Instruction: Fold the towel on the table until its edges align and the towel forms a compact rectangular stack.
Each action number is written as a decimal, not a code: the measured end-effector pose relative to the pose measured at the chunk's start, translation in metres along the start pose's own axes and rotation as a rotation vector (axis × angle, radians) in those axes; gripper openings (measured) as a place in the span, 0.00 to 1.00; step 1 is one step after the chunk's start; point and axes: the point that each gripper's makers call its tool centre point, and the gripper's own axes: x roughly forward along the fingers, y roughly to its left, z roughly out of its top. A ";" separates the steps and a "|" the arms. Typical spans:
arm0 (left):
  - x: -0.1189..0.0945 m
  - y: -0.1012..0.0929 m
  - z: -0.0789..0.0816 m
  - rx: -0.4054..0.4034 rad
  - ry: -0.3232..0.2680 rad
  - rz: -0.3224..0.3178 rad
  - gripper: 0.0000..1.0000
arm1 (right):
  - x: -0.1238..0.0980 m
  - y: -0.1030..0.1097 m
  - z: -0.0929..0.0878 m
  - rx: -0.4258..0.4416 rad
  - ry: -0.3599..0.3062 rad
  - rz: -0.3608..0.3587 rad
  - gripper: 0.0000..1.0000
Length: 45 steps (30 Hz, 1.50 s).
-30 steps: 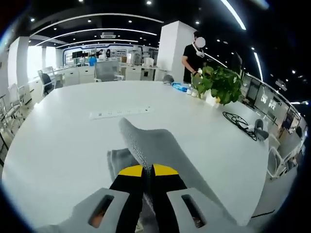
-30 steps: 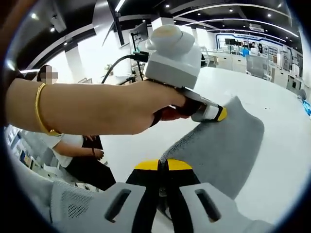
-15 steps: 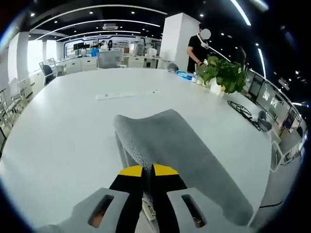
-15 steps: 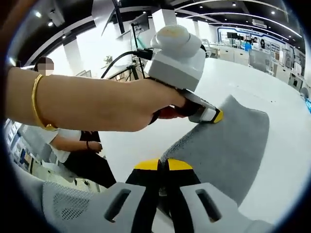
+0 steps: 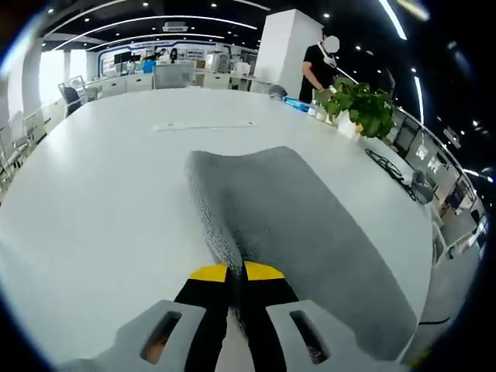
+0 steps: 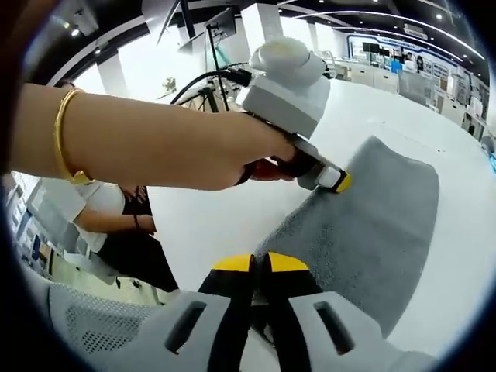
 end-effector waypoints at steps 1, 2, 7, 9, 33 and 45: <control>0.000 -0.001 0.000 0.003 0.000 -0.003 0.05 | -0.002 0.001 -0.001 -0.002 0.003 0.006 0.04; 0.006 0.008 -0.002 0.004 0.001 -0.004 0.05 | -0.002 0.003 -0.002 -0.004 0.005 0.017 0.06; -0.005 0.003 0.003 0.009 -0.014 -0.003 0.10 | -0.012 0.002 -0.010 -0.083 0.020 0.010 0.16; -0.009 0.006 0.001 0.000 -0.015 -0.003 0.14 | -0.020 -0.006 -0.012 -0.076 0.012 -0.006 0.18; -0.076 -0.037 -0.063 0.023 0.023 -0.011 0.23 | -0.075 -0.105 -0.091 0.091 0.106 -0.234 0.26; -0.104 -0.056 -0.108 0.001 0.099 -0.032 0.24 | -0.073 -0.094 -0.100 0.151 0.106 -0.176 0.23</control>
